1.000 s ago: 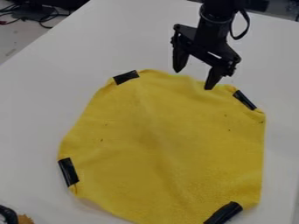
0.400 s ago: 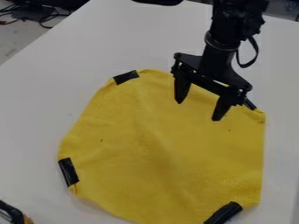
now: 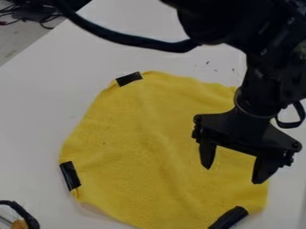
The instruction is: Fold cloth from bottom right to top left
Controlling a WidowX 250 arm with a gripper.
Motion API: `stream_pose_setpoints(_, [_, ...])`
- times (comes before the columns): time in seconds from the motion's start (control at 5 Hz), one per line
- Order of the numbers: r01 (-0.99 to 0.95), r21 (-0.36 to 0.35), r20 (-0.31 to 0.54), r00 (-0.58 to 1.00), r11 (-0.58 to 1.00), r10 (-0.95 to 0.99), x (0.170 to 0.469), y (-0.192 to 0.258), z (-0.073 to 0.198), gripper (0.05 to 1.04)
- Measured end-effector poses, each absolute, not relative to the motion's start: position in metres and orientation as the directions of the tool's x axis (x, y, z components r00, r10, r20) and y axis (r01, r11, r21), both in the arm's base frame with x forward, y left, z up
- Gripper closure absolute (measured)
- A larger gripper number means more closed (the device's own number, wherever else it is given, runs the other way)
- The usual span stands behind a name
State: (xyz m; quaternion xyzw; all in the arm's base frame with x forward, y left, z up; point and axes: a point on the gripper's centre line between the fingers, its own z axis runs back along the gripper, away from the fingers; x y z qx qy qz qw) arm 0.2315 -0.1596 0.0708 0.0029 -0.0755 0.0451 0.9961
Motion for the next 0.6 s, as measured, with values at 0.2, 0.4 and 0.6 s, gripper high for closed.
stream_pose_setpoints(0.2, [-0.088, -0.053, 0.141, 0.985, 0.995, 0.094, 0.219, -0.181, 0.062, 0.082])
stream_pose_setpoints(0.4, [-0.095, -0.041, 0.061, 0.993, 0.995, 0.098, 0.21, -0.193, 0.051, 0.082])
stream_pose_setpoints(0.6, [-0.083, -0.023, 0.011, 0.996, 0.996, 0.083, 0.198, -0.203, 0.043, 0.082])
